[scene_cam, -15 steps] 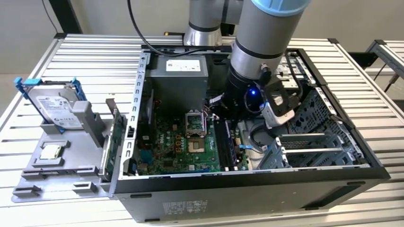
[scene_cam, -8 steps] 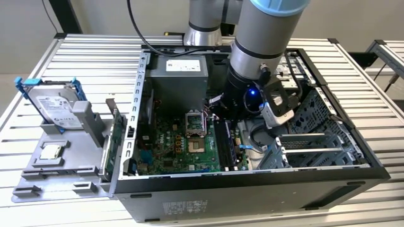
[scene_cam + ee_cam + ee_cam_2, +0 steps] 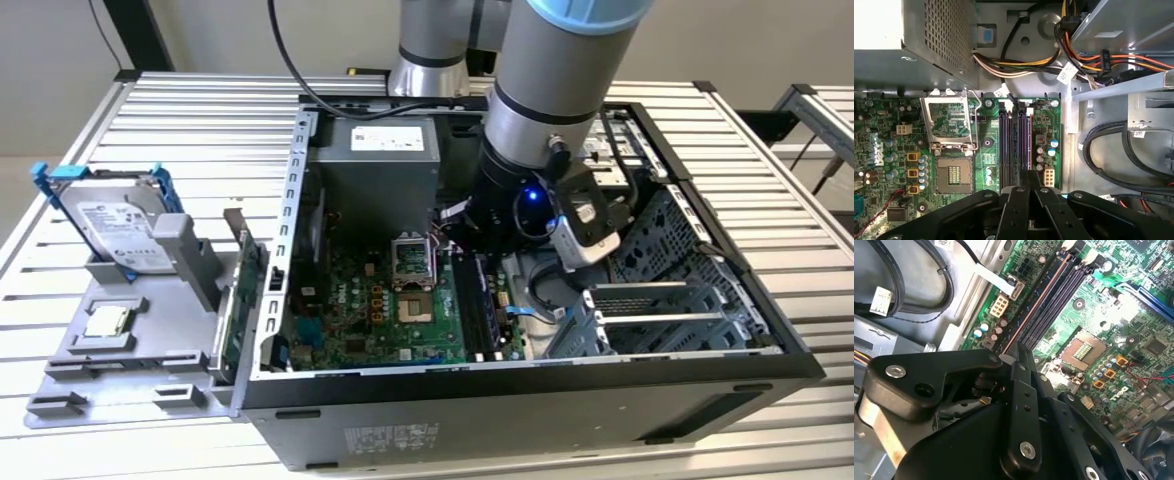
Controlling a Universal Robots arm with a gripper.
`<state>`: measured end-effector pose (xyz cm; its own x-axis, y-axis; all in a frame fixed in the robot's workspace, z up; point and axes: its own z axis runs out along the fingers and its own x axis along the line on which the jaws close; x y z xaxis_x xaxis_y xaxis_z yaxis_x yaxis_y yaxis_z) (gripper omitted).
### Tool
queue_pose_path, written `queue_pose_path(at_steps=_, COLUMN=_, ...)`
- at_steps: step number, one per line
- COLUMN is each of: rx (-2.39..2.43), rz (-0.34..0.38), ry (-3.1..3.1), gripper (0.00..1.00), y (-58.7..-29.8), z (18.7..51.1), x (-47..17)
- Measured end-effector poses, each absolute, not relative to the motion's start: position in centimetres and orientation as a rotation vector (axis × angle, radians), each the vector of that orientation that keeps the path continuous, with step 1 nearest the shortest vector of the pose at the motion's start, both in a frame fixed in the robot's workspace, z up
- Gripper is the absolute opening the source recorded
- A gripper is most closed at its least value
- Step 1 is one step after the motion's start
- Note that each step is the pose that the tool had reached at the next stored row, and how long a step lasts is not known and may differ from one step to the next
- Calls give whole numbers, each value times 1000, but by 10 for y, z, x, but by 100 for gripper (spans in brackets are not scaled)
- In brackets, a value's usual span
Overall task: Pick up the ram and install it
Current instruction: 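Insert the ram into the slot, then press down the ram until it locks into place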
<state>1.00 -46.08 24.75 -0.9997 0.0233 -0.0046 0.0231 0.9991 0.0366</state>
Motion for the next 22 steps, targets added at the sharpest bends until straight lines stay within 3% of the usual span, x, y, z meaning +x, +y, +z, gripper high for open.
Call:
queue_pose_path(at_steps=4, rx=36, rz=62, ry=3136, gripper=0, y=-461, z=248, x=10)
queue_pose_path(at_steps=14, rx=37, rz=186, ry=3137, gripper=0, y=-472, z=248, x=14)
queue_pose_path(at_steps=22, rx=23, rz=193, ry=3137, gripper=0, y=-472, z=248, x=14)
